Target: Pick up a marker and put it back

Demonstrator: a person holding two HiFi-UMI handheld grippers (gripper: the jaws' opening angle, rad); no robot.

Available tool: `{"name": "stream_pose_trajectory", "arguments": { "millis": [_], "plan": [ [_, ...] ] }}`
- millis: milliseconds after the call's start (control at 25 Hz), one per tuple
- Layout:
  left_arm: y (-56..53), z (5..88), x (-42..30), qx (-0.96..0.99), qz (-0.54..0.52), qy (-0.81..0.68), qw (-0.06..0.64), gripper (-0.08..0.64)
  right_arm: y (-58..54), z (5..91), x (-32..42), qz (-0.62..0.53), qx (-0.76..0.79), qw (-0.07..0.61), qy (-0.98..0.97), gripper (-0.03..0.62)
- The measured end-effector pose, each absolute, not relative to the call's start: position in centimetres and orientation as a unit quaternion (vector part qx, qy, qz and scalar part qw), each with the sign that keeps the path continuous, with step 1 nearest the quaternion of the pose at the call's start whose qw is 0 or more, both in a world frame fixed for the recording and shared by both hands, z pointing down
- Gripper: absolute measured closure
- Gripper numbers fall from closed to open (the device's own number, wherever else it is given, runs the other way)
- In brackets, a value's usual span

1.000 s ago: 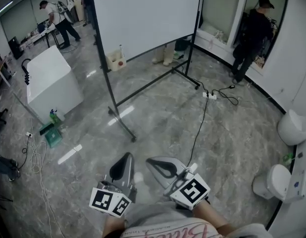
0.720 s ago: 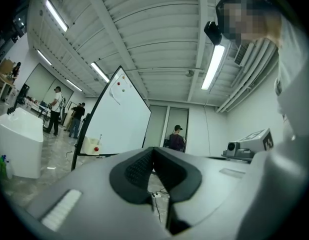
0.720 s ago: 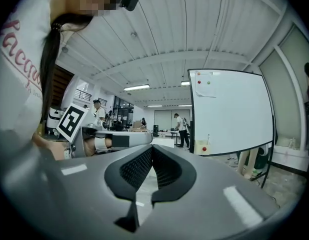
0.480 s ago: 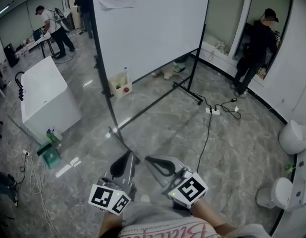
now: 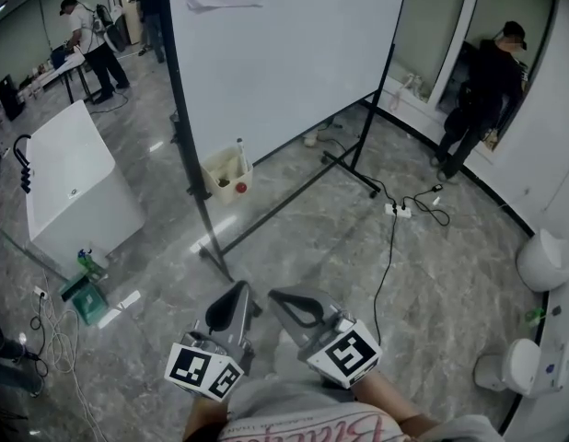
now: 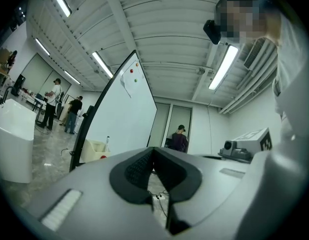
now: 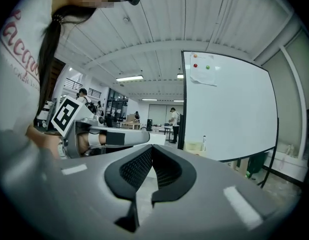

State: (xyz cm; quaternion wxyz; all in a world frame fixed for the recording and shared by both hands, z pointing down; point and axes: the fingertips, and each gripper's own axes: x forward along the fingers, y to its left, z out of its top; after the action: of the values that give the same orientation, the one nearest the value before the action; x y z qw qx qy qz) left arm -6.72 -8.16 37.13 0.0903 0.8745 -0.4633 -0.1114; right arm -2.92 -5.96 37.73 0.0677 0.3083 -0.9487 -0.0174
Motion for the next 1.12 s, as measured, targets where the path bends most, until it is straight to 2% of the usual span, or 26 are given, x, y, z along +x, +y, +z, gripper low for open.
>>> {"name": "stream_pose_trajectory", "arguments": {
  "millis": [640,800,960,1120],
  "plan": [
    [-26.0,36.5,-7.4,0.851,-0.098,-0.51,0.082,0.56,-25.2,36.4,-2.6,0.016,0.284,0.033,-0.958,0.589],
    [-30.2,36.0,-7.5,0.843,-0.098,-0.523,0.076,0.56,-30.3,36.9,-2.8,0.029,0.27,0.035,-0.962,0.573],
    [-31.5,36.5,-8.4,0.832,-0.094,-0.542,0.069,0.56,-33.1,38.5,-3.7,0.044,0.261,0.044,-0.963,0.52],
    [-32.2,36.5,-10.2,0.822,-0.096,-0.557,0.066,0.56,-35.7,40.7,-5.3,0.069,0.262,0.055,-0.961,0.492]
  ]
}}
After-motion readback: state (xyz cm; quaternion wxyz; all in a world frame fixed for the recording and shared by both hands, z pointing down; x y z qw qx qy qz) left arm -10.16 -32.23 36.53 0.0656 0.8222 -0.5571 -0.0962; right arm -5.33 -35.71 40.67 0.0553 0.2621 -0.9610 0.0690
